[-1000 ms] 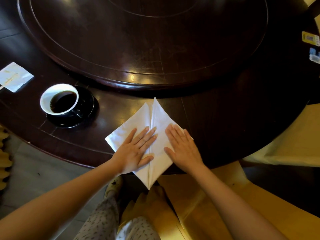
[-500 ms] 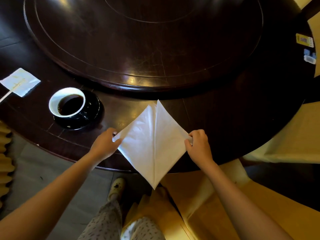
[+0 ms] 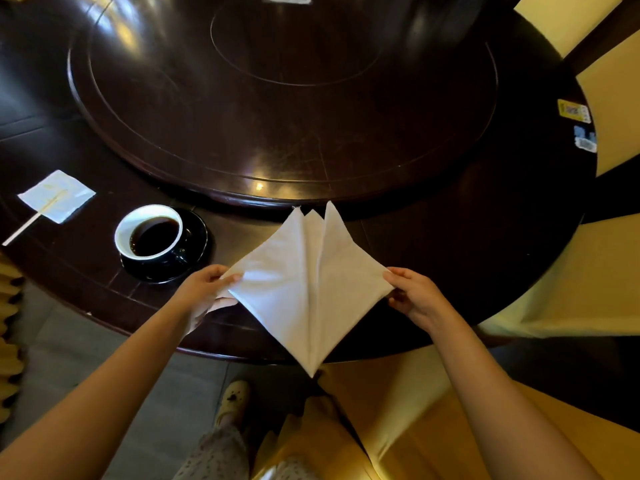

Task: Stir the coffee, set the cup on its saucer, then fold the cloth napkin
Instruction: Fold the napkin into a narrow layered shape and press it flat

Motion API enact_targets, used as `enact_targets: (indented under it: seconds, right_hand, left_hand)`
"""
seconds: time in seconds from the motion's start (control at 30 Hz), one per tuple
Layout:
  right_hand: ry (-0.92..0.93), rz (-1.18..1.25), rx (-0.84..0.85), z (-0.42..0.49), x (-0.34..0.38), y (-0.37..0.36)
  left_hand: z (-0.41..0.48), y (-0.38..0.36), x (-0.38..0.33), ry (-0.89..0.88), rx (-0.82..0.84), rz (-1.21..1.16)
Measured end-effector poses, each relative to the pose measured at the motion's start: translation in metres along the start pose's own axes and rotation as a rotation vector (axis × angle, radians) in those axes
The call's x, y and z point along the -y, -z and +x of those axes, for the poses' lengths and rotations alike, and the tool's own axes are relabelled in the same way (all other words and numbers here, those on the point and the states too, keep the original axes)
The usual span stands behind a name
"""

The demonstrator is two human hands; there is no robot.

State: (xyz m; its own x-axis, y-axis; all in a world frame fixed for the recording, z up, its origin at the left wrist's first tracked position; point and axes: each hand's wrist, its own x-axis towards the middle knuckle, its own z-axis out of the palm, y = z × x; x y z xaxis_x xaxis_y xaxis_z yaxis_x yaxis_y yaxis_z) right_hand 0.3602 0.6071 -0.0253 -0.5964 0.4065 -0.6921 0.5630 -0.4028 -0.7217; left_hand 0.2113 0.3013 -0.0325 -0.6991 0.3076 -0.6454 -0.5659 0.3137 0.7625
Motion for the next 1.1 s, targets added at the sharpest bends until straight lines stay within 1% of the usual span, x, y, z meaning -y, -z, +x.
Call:
enact_targets:
  seconds: [0.1,0.17,0.27,0.33,0.4,0.47,0.53,0.6,0.67,0.77,0.83,0.87,0.93,1.0,1.1]
  right_hand:
    - [-0.026,0.175,0.016,-0.005,0.008,0.002]
    - [0.013,0.197,0.026,-0.01,0.014,0.005]
    - [0.178,-0.002,0.068,-0.022,0.027,0.01]
    - [0.307,-0.182,0.11,-0.032,0.038,0.015]
    - [0.404,-0.398,0.136,-0.039,0.05,0.018]
    - [0.47,-0.609,0.148,-0.044,0.058,0.019]
    - [0.524,-0.79,0.149,-0.044,0.064,0.019]
    - [0.547,-0.907,0.154,-0.042,0.066,0.02]
    - [0.546,-0.965,0.157,-0.04,0.067,0.022]
    - [0.544,-1.023,0.135,-0.038,0.065,0.027]
    - [0.573,-1.033,0.104,-0.038,0.065,0.028]
    - [0.602,-1.01,0.077,-0.039,0.066,0.029]
    - [0.675,-0.895,-0.004,-0.042,0.07,0.03]
    - [0.74,-0.732,-0.079,-0.045,0.073,0.032]
    - [0.794,-0.526,-0.128,-0.048,0.061,0.031]
  left_hand:
    - [-0.003,-0.001,-0.006,-0.103,-0.014,-0.09]
    - [-0.007,-0.004,-0.013,-0.169,-0.007,-0.099]
    - [-0.014,-0.003,-0.022,-0.276,0.071,-0.023]
    - [-0.019,0.0,-0.029,-0.345,0.1,0.1]
    - [-0.022,0.001,-0.037,-0.436,0.069,0.266]
    - [-0.022,0.0,-0.048,-0.568,0.025,0.458]
    - [-0.024,-0.001,-0.059,-0.669,0.045,0.595]
    - [-0.024,-0.002,-0.067,-0.727,0.074,0.727]
    - [-0.022,-0.002,-0.071,-0.772,0.119,0.861]
    - [-0.021,-0.001,-0.076,-0.786,0.189,0.967]
    - [-0.021,0.0,-0.078,-0.783,0.192,1.019]
    - [-0.02,0.001,-0.079,-0.812,0.171,1.028]
    - [-0.021,0.0,-0.083,-0.942,0.08,1.013]
    - [-0.025,-0.002,-0.088,-1.09,-0.06,0.961]
    - [-0.032,-0.01,-0.08,-1.192,-0.2,0.893]
